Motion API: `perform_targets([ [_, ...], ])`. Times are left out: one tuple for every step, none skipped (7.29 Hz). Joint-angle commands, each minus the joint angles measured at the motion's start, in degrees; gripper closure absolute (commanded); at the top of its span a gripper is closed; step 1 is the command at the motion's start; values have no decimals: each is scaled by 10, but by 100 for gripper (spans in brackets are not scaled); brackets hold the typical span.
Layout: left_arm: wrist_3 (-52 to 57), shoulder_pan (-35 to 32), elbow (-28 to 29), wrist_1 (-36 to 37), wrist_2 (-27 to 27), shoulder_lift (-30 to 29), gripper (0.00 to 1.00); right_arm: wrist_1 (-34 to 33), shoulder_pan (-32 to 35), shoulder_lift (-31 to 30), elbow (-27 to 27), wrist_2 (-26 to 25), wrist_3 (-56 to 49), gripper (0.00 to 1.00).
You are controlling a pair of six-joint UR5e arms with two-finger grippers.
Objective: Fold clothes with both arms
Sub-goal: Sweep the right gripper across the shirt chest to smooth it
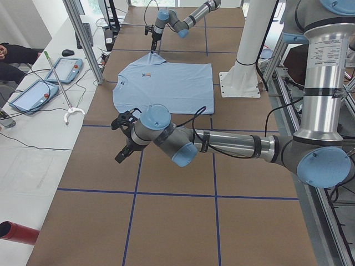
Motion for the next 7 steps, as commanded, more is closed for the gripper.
perform_targets([
  [1,0,-1,0,0,0,0,0,0,-4,-2,0,-2,62],
  [1,0,-2,0,0,0,0,0,-1,-2,-2,0,-3,100],
  [2,0,-2,-1,0,0,0,0,2,3,3,0,2,100],
  [2,0,-2,-1,0,0,0,-6,3,8,7,0,5,100],
  [3,0,-3,-1,0,0,0,-19,3,22,11,0,18,100],
  [3,0,-3,-1,0,0,0,-58,0,49,19,-5,61,100],
  [3,-1,-2,-1,0,0,0,-125,-16,89,33,-31,96,100],
])
